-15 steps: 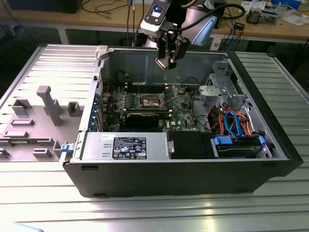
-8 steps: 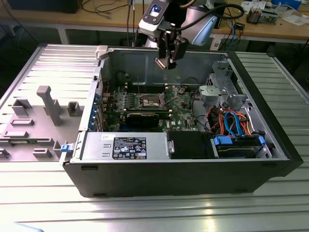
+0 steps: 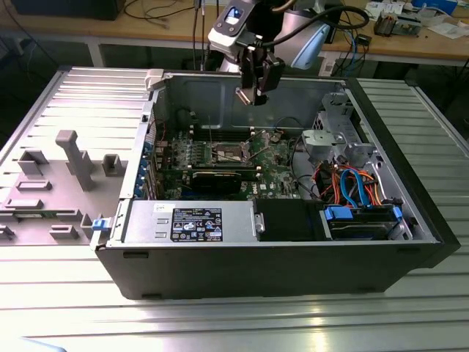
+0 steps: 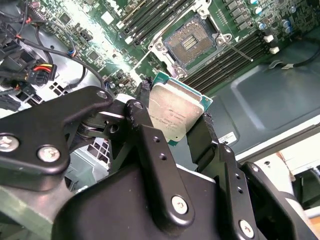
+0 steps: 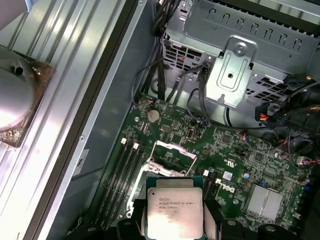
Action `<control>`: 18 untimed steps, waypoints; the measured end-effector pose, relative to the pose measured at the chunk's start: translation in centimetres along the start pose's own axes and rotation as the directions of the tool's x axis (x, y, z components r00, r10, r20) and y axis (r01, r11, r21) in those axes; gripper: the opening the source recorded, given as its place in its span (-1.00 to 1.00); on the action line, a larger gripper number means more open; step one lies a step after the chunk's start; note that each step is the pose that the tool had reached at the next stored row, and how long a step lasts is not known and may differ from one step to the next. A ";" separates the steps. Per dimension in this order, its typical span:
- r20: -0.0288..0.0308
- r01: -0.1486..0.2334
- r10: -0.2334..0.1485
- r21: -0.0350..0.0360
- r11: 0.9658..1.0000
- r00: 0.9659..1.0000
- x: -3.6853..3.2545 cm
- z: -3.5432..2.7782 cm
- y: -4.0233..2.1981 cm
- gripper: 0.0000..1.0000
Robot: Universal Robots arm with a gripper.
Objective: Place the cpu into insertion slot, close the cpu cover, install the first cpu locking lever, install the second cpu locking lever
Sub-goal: 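Place the cpu into insertion slot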
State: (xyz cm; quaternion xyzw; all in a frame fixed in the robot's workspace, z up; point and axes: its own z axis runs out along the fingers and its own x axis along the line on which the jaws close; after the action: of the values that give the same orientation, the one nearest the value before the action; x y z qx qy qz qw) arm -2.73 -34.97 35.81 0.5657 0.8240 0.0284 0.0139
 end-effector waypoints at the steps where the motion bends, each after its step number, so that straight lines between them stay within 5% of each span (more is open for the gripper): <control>1: 0.000 -0.007 0.007 0.000 1.000 1.000 0.00 0.00 0.00 0.09; 9: 0.004 -0.057 0.057 -0.001 0.998 0.998 0.00 0.00 0.00 0.09; 18: 0.008 -0.129 0.129 -0.002 0.992 0.992 0.00 0.00 -0.01 0.09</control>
State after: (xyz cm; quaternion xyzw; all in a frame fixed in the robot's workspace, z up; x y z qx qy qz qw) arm -2.74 -34.97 35.81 0.6178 0.7857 0.0275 0.0157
